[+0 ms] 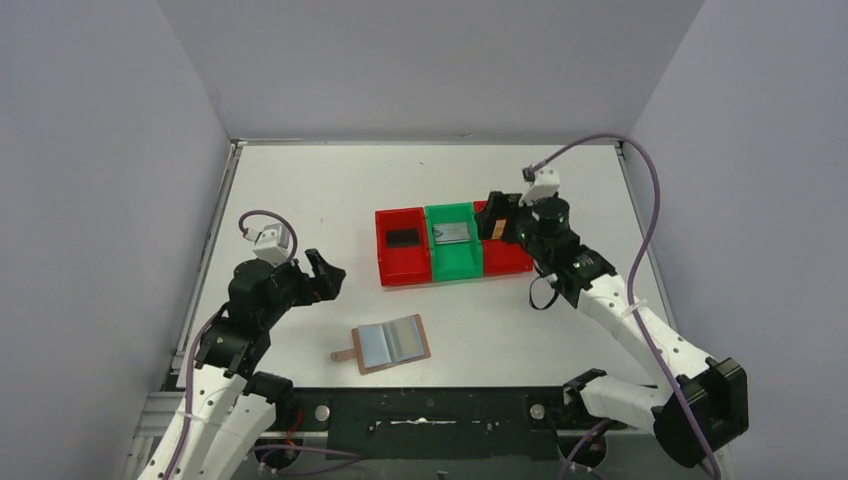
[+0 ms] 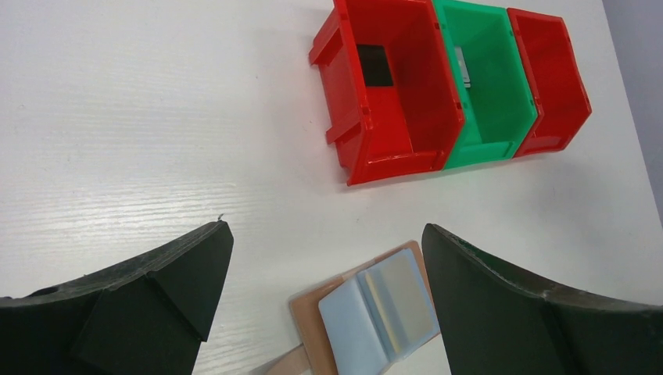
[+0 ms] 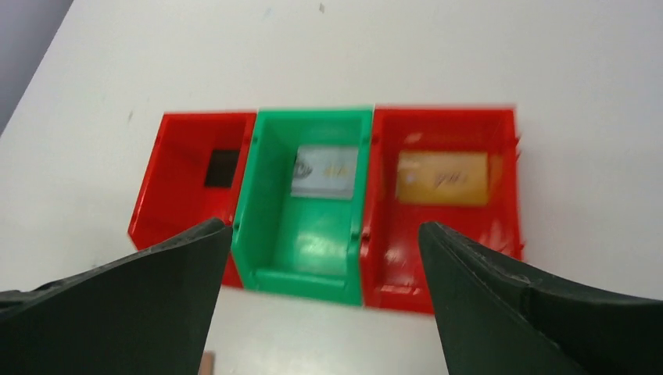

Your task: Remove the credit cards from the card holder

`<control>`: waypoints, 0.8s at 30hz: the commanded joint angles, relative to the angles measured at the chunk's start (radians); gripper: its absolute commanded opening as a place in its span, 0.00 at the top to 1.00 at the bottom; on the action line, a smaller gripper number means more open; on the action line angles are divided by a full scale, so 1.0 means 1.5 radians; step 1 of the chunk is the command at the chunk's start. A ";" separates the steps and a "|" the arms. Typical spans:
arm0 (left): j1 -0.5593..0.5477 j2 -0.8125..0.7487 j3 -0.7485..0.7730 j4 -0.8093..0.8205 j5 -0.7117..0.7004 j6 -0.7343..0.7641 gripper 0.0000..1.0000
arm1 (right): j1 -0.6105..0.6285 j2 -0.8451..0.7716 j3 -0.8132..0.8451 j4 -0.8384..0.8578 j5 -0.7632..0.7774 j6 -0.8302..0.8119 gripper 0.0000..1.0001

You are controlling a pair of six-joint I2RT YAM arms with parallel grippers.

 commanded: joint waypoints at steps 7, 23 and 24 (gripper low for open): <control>0.006 0.113 0.028 -0.042 0.027 -0.146 0.03 | 0.270 -0.030 -0.180 0.001 0.157 0.383 0.14; -0.211 0.124 -0.111 -0.014 -0.128 -0.374 0.25 | 0.420 0.216 -0.108 0.102 0.078 0.422 0.39; -0.215 0.117 -0.119 -0.014 -0.132 -0.377 0.26 | 0.422 0.222 -0.110 0.113 0.067 0.423 0.41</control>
